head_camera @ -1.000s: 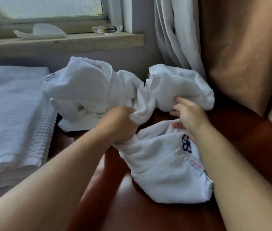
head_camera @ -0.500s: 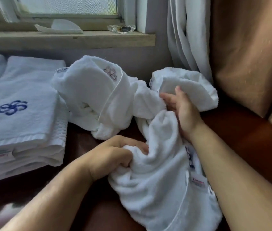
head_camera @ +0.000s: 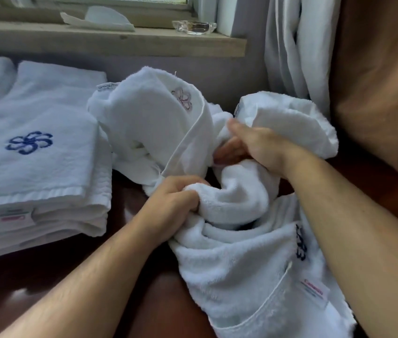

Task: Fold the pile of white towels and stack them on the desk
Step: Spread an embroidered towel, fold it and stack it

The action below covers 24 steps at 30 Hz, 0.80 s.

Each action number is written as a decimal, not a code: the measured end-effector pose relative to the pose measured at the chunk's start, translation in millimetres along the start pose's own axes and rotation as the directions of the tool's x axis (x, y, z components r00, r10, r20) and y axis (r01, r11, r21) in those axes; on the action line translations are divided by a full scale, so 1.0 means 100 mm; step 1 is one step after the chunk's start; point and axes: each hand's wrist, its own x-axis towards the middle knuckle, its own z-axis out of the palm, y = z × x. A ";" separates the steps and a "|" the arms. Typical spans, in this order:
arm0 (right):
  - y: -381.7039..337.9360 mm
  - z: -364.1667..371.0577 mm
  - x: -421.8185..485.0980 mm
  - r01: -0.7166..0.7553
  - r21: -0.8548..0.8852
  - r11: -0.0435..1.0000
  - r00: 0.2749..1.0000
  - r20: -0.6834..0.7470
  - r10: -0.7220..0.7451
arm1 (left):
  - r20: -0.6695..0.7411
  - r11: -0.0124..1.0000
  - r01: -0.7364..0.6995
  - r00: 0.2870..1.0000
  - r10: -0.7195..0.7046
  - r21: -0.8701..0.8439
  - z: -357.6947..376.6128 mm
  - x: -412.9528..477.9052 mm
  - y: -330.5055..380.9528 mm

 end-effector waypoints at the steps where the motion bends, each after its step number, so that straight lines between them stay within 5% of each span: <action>1: -0.06 0.03 0.11 -0.075 -0.089 0.993 0.997 0.014 0.077 | -0.007 1.000 -0.007 1.000 0.007 -0.005 0.00 0.01 -0.01; 3: -0.11 0.07 0.33 -0.076 -0.135 0.988 0.997 -0.038 0.071 | -0.040 0.999 -0.035 0.999 0.036 0.006 -0.01 0.02 -0.02; 5: -0.08 0.08 0.54 0.058 -0.161 0.985 0.986 -0.148 -0.082 | -0.108 0.994 -0.087 0.990 0.093 0.059 -0.03 0.03 -0.04; 8: 0.02 0.05 0.54 0.140 -0.218 0.966 0.863 -0.452 -0.227 | -0.189 0.982 -0.150 0.967 0.170 0.115 -0.04 0.06 -0.08; 10: 0.13 -0.01 0.46 0.139 -0.233 0.962 0.812 -0.529 -0.246 | -0.214 0.976 -0.167 0.957 0.195 0.141 -0.03 0.08 -0.11; 15: 0.33 -0.06 -0.07 -0.028 -0.063 0.998 0.914 -0.405 0.000 | -0.234 0.969 -0.170 0.949 0.210 0.179 -0.04 0.09 -0.13; 19: 0.41 0.03 -0.65 -0.041 -0.045 0.998 0.941 -0.336 0.023 | -0.177 0.971 -0.153 0.967 0.186 0.183 -0.08 0.02 -0.09; 24: 0.42 0.06 -1.19 -0.088 0.315 0.945 0.968 -0.198 0.156 | -0.264 0.980 -0.106 0.953 0.148 0.168 -0.04 -0.13 -0.02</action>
